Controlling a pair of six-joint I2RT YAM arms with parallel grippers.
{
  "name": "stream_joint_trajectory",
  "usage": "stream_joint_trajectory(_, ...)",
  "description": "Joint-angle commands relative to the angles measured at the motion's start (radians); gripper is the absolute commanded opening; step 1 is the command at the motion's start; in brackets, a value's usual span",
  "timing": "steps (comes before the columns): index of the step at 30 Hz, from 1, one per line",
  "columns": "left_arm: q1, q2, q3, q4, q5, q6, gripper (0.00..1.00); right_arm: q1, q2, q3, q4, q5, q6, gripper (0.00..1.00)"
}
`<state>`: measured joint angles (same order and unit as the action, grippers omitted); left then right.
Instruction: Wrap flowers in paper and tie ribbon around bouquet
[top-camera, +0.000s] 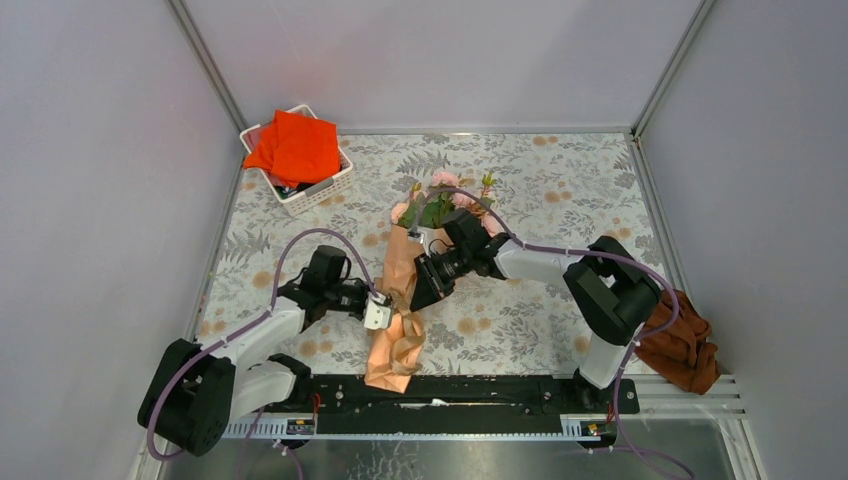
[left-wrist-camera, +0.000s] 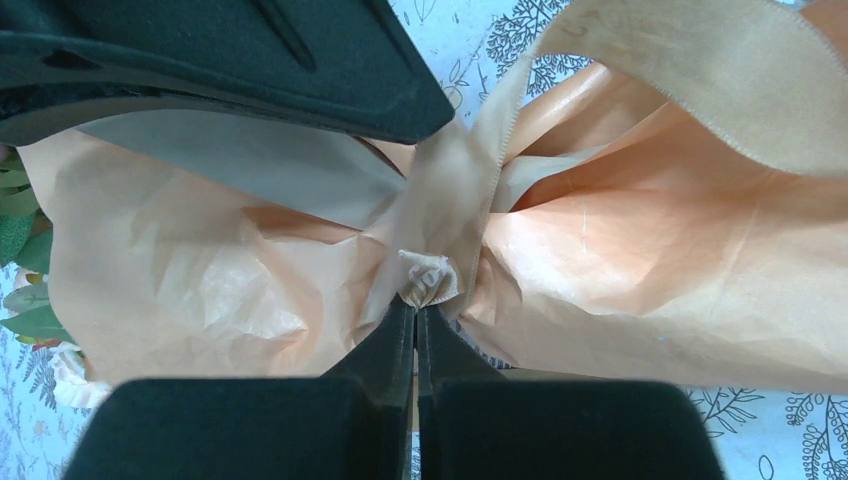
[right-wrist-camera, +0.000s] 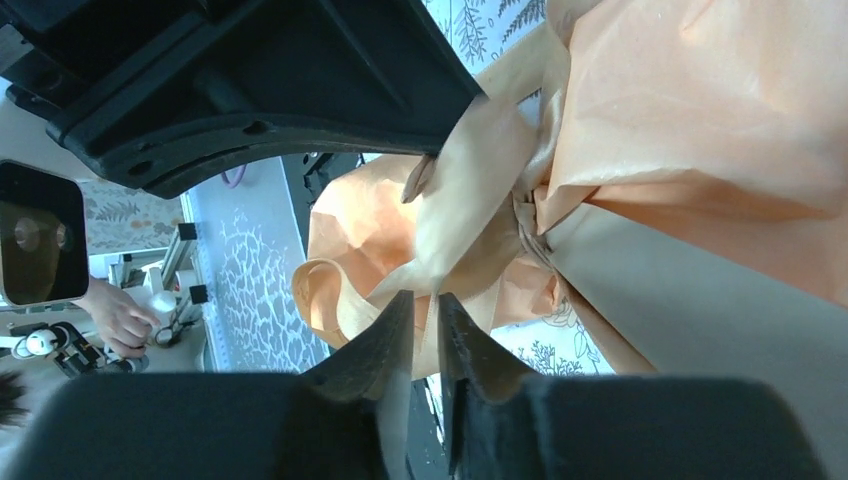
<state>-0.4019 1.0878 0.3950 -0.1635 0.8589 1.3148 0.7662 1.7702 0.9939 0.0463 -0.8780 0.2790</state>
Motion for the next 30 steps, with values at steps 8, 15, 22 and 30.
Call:
stream_joint_trajectory(8, 0.011, 0.007, -0.032, 0.059, 0.026, 0.084, 0.00, -0.094, -0.020, 0.161, -0.186, 0.144, -0.082, 0.34)
stream_joint_trajectory(15, 0.011, 0.000, -0.018, 0.062, 0.033, 0.047, 0.00, -0.002, 0.124, 0.245, -0.176, 0.190, -0.064, 0.12)
stream_joint_trajectory(22, 0.011, -0.006, -0.011, 0.068, 0.030, 0.013, 0.00, 0.018, 0.169, 0.263, -0.201, 0.173, -0.083, 0.07)
stream_joint_trajectory(30, 0.012, -0.002, -0.010, 0.085, 0.025, -0.002, 0.00, 0.041, 0.149, 0.203, -0.085, -0.045, -0.056, 0.08)
